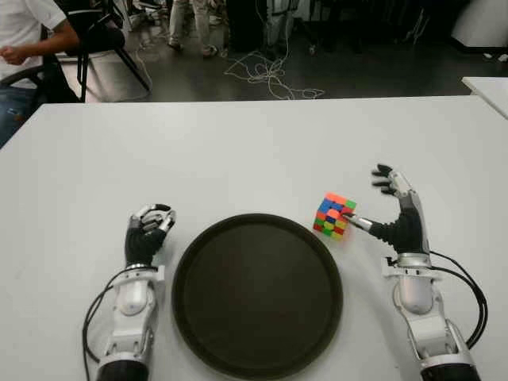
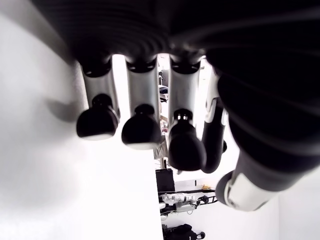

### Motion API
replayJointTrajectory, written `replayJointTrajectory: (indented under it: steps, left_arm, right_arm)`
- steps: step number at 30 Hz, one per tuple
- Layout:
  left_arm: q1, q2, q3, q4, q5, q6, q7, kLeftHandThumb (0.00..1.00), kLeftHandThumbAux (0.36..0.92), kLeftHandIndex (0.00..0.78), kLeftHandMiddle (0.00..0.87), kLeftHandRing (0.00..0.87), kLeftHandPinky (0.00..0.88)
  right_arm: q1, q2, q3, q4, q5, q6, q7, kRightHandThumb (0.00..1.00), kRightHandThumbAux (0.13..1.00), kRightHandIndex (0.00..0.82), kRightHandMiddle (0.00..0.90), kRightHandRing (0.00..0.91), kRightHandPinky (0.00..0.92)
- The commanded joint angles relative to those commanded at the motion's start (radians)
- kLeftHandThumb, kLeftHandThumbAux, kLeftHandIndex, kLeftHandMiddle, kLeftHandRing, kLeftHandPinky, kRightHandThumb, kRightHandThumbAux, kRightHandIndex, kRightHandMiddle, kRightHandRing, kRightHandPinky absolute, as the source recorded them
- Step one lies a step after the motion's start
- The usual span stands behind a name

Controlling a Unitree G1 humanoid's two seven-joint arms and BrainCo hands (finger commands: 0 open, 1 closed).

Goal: Pick up the Rubik's Cube and put it in the plate

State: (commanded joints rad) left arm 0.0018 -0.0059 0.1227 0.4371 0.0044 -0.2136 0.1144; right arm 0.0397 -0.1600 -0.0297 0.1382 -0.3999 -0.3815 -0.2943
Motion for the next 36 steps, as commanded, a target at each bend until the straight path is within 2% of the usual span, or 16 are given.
replayJointTrajectory:
  steps: [6,15,21,23,27,28,32,36]
  left_arm:
    - [0.002,-0.001,-0.004,-0.003,0.004,-0.004,-0.002,0.706,0.706,0.444,0.822,0.843,0.828]
    - [-0.001,0.003,-0.008,-0.004,0.0,0.01,-0.014,0.706,0.707,0.444,0.812,0.829,0.811]
    - [-0.002,-0.005,-0.006,-0.01,-0.001,0.023,-0.002,0.705,0.707,0.444,0.812,0.831,0.818]
    - [-0.002,-0.005,-0.006,-0.009,0.0,0.022,0.0,0.706,0.707,0.444,0.812,0.832,0.817]
    - [-0.004,-0.003,-0.009,-0.004,0.007,0.019,0.002,0.706,0.707,0.443,0.81,0.829,0.808]
    - [-0.004,-0.002,-0.01,-0.003,0.008,0.018,0.001,0.706,0.707,0.443,0.809,0.828,0.806]
    - [-0.006,0.0,-0.014,0.002,0.016,0.009,0.002,0.705,0.708,0.443,0.806,0.824,0.804]
    - [-0.007,0.001,-0.018,0.004,0.021,0.005,0.004,0.705,0.708,0.443,0.807,0.825,0.806]
  right_arm:
    - [-0.006,-0.015,-0.004,0.004,0.01,-0.005,0.033,0.0,0.91,0.158,0.183,0.169,0.2]
    - [-0.007,-0.047,0.006,-0.011,0.003,0.006,0.07,0.0,0.896,0.141,0.158,0.151,0.193]
    - [-0.005,-0.066,0.015,-0.04,-0.018,0.045,0.096,0.0,0.896,0.122,0.14,0.127,0.169]
    - [-0.003,-0.071,0.019,-0.06,-0.029,0.073,0.108,0.0,0.9,0.111,0.128,0.115,0.154]
    - [-0.001,-0.089,0.038,-0.131,-0.073,0.168,0.16,0.0,0.904,0.067,0.08,0.065,0.095]
    - [0.004,-0.103,0.047,-0.169,-0.093,0.211,0.197,0.0,0.904,0.058,0.071,0.056,0.086]
    - [0.011,-0.13,0.077,-0.271,-0.154,0.341,0.3,0.0,0.843,0.015,0.019,0.014,0.032]
    - [0.006,-0.149,0.104,-0.325,-0.206,0.426,0.363,0.0,0.779,0.003,0.004,0.002,0.006]
